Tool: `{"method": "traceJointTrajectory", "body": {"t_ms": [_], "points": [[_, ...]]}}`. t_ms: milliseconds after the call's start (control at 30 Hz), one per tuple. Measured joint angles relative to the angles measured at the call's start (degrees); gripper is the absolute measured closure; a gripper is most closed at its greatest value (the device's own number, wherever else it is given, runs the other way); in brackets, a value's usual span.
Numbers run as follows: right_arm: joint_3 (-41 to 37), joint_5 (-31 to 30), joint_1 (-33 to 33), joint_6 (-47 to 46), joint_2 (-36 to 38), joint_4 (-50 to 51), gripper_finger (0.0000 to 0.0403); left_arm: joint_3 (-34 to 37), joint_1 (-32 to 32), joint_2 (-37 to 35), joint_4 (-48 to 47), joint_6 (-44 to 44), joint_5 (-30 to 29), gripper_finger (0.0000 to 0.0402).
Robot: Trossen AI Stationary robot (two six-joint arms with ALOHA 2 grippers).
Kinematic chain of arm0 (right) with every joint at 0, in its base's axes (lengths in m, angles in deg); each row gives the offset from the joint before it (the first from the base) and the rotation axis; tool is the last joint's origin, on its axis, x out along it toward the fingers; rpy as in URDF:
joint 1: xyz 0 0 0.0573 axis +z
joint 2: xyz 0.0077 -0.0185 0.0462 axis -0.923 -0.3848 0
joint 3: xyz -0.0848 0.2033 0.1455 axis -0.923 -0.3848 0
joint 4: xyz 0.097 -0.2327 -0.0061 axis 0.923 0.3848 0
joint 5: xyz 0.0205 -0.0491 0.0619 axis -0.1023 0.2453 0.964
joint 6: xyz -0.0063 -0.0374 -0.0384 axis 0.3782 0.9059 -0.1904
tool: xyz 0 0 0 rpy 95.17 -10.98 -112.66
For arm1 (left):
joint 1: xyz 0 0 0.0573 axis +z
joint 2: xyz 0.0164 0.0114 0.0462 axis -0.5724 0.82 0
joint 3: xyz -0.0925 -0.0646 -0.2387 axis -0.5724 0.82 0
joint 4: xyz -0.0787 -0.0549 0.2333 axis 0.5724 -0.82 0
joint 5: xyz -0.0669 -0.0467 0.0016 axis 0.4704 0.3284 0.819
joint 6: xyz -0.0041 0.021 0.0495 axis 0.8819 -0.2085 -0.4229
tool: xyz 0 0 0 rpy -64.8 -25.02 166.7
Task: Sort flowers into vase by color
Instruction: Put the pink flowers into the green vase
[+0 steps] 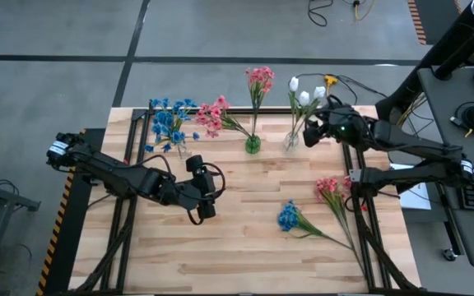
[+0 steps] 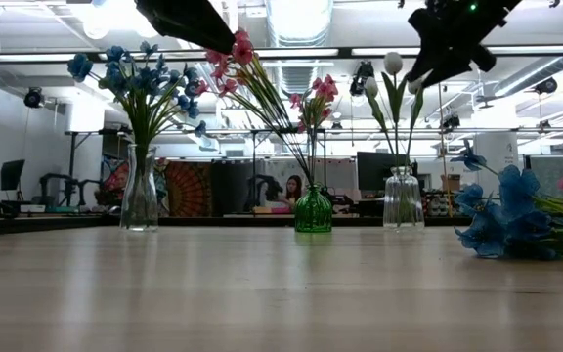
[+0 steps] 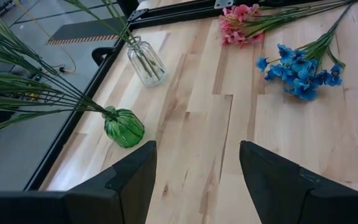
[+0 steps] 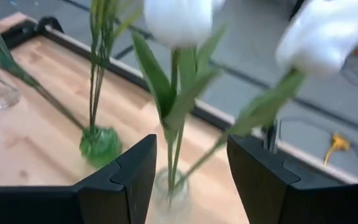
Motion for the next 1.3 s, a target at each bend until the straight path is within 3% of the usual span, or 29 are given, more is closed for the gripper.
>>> {"method": "traceJointTrajectory", "body": {"t_ms": [200, 367, 533, 767, 1000, 1300], "points": [[1.74, 5.75, 0.0, -6.02, -0.04, 7.36, 0.0215, 0.0, 0.0, 0.0, 0.13, 0.13, 0.02, 0.0189], [1.58, 14.14, 1.0, -8.43, -0.07, 8.07, 0.0215, 0.01, -0.02, 0.51, -1.19, 0.33, 0.41, 0.0189], [1.41, 20.71, 4.49, -11.87, -0.51, 9.56, 0.0215, 0.0, -0.02, 0.7, -8.24, 6.08, 6.99, 0.0189], [1.39, 20.93, 10.85, -19.47, -2.97, 18.69, 0.0216, 0.0, -0.26, 0.7, -15.44, 15.63, 15.02, 0.0189], [0.65, 21.96, 18.46, -30.45, -9.39, 30.39, 0.0216, 0.01, -0.46, 0.7, -17.14, 17.08, 15.13, 0.0189], [-0.94, 26.52, 27.84, -39.56, -18.24, 32.49, 0.0192, 0.01, -0.46, 0.7, -17.09, 16.85, 15.06, 0.0189]]}}
